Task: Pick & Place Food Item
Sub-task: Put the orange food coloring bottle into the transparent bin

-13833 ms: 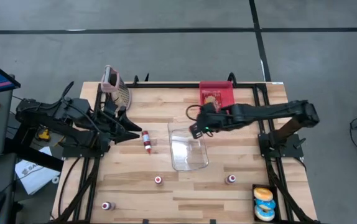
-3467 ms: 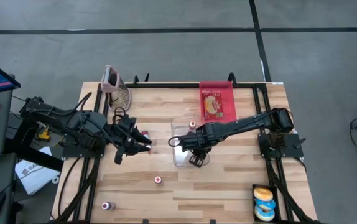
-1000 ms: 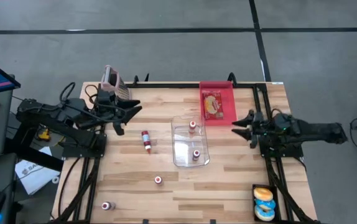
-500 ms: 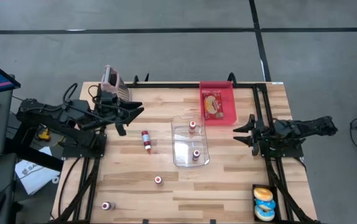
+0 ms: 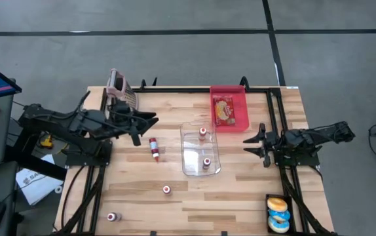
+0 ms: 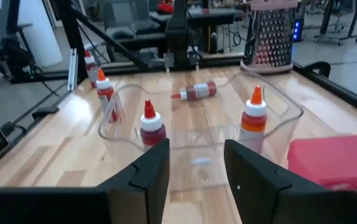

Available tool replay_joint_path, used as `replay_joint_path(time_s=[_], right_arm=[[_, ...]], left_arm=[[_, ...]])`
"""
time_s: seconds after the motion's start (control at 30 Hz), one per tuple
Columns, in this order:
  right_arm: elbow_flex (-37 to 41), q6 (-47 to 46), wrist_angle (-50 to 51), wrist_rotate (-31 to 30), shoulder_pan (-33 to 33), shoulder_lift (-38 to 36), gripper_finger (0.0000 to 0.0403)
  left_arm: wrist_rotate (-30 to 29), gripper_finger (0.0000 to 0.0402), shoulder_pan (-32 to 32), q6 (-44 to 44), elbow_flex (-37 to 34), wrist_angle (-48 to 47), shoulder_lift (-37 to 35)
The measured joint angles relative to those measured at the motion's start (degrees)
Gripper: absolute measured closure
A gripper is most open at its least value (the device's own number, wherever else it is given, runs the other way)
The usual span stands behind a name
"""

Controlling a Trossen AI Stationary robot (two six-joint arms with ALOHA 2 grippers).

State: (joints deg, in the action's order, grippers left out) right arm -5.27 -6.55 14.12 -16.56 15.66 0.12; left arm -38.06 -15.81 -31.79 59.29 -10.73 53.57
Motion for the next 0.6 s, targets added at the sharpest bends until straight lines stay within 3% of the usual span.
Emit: replay_joint_path(time_s=[0.13, 0.33, 0.43, 0.6], right_arm=[[-0.4, -0.8, 2.1, 0.0, 0.0, 0.0, 0.0272], [-0.4, -2.5, 2.1, -0.2, 0.0, 0.3, 0.029], [-0.4, -2.5, 2.1, -0.2, 0.0, 0.2, 0.0291], [-0.4, -2.5, 2.1, -0.2, 0.0, 0.2, 0.029]], left_arm=[[0.1, 0.0253, 0.0, -0.2, 0.0, -1.1, 0.9], [0.2, 0.0253, 0.1, -1.3, 0.0, -10.3, 0.4], [1.2, 0.0253, 0.1, -4.0, 0.0, -18.5, 0.2], [8.4, 0.0253, 0.9, -13.3, 0.0, -38.5, 1.8]])
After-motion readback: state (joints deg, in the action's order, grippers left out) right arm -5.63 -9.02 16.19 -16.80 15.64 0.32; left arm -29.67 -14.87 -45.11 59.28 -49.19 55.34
